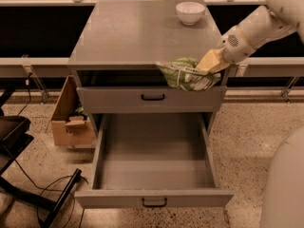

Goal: Place green jalapeno chip bag into middle drawer

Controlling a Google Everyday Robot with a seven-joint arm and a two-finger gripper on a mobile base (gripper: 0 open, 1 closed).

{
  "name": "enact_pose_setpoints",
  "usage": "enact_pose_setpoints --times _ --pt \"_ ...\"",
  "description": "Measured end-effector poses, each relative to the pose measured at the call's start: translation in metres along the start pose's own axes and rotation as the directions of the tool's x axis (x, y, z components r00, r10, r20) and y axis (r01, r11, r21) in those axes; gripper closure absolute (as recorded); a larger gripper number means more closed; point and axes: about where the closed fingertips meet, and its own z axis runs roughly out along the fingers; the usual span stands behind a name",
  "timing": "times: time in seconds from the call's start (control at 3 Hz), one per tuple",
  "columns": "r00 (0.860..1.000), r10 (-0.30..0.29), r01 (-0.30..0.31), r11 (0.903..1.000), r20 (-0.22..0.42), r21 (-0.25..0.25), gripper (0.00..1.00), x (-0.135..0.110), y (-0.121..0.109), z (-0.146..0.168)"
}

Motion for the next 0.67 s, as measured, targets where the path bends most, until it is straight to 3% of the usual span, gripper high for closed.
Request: enact_pose_setpoints --times 0.33,0.67 --pt "0.997 -0.048 0.051 0.9972 -0.055 0.055 1.00 0.014 0.003 0.042" --pt "0.995 -0.040 0.050 0.9911 -0.086 0.124 1.00 0.037 -0.009 0.097"
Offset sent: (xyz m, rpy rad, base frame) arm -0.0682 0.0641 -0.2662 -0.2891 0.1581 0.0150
